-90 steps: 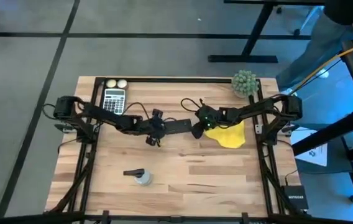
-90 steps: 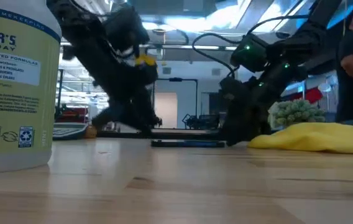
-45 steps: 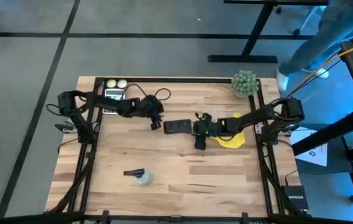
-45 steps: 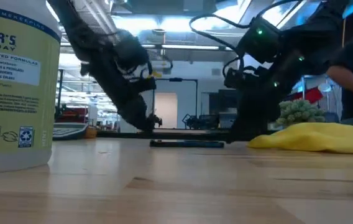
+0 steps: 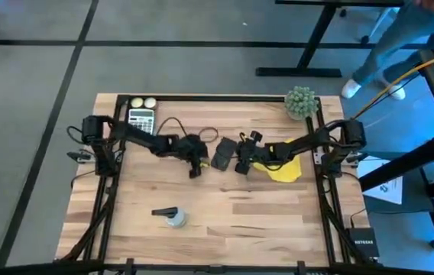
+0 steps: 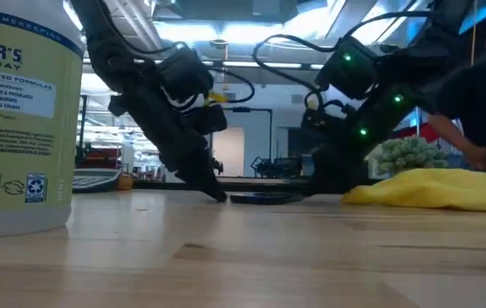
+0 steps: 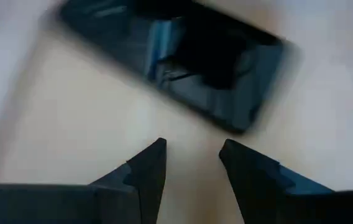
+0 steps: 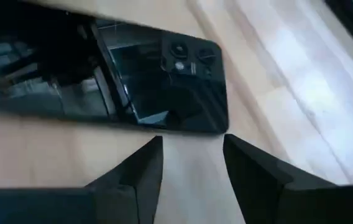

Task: Apply microfiber cloth
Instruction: Spray the back of the cellphone using the spray bottle

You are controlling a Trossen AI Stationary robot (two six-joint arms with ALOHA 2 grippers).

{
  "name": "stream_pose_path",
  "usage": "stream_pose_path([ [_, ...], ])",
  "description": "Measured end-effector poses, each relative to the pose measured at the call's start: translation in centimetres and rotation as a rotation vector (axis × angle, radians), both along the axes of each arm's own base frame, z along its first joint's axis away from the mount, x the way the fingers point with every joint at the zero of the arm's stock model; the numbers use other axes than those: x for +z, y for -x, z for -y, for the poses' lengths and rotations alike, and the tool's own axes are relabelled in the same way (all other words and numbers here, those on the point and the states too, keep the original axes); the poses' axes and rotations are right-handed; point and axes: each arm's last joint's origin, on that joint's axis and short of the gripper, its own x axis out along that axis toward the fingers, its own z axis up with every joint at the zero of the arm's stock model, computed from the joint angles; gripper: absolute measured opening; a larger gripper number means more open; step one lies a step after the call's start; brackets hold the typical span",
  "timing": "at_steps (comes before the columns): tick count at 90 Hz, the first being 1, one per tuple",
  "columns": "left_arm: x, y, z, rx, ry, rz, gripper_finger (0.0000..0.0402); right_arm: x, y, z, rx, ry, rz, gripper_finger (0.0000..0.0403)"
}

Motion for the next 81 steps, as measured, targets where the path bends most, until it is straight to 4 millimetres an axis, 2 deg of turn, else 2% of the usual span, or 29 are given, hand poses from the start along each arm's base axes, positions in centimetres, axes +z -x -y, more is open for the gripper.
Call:
stream_pose_path([
  [13,0.4,-0.5,1.6,-0.067,-0.022,0.018,0.0148,2.0,-0.1,0.2,-0.021,-0.136,-0.025,0.0152],
  [25,1.7,-0.8,2.1,-0.086,-0.088,-0.013,0.0148,5.0,0.4,0.5,-0.065,-0.406,0.112,0.0152],
  [31,3.0,-0.9,1.9,-0.061,-0.172,-0.038,0.0148,5.4,1.1,1.1,-0.120,-0.535,0.164,0.0152],
  [40,4.3,-0.6,1.2,-0.027,-0.309,-0.067,0.0148,4.7,1.9,1.9,-0.216,-0.652,0.224,0.0152],
  [49,4.0,-0.2,0.0,-0.032,-0.379,-0.094,0.0148,3.1,2.3,2.4,-0.307,-0.758,0.283,0.0152],
  [56,3.1,0.1,-1.2,-0.036,-0.383,-0.111,0.0148,1.6,2.5,2.4,-0.391,-0.813,0.308,0.0152],
  [65,1.4,0.3,-2.7,-0.038,-0.337,-0.126,0.0148,0.6,1.9,2.4,-0.451,-0.870,0.346,0.0152],
  [81,-0.7,-0.9,-3.9,-0.053,-0.292,-0.031,0.0148,-1.0,1.5,2.5,-0.523,-0.917,0.342,0.0152],
])
